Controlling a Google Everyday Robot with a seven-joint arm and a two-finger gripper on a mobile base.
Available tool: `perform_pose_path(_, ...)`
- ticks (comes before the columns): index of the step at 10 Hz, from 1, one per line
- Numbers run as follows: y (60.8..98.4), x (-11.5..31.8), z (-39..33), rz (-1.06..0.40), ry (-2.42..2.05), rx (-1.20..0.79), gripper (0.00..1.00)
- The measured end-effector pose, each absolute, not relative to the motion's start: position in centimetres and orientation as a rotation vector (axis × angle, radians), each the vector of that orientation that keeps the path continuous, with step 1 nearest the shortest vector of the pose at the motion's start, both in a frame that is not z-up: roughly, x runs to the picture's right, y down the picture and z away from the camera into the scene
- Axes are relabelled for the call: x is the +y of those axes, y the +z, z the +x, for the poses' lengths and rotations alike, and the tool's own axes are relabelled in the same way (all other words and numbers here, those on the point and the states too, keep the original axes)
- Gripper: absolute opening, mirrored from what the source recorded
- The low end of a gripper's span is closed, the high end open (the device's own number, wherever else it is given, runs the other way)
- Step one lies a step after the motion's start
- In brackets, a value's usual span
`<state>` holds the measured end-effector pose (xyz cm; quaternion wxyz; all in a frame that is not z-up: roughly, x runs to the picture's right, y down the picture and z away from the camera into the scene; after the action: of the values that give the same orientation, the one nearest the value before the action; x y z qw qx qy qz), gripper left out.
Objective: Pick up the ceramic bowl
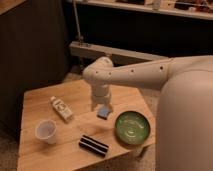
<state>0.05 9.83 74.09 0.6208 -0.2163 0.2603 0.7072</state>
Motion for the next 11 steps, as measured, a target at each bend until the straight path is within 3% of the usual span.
perform_pose_path(2, 73.6, 10.1, 4.2, -0.455, 1.693, 0.61, 0.65)
perform_pose_path(7, 73.8, 10.3, 3.7, -0.464, 1.688, 0.613, 0.65)
perform_pose_path(11, 76.4, 12.1, 6.2, -0.377, 1.73, 0.704, 0.65)
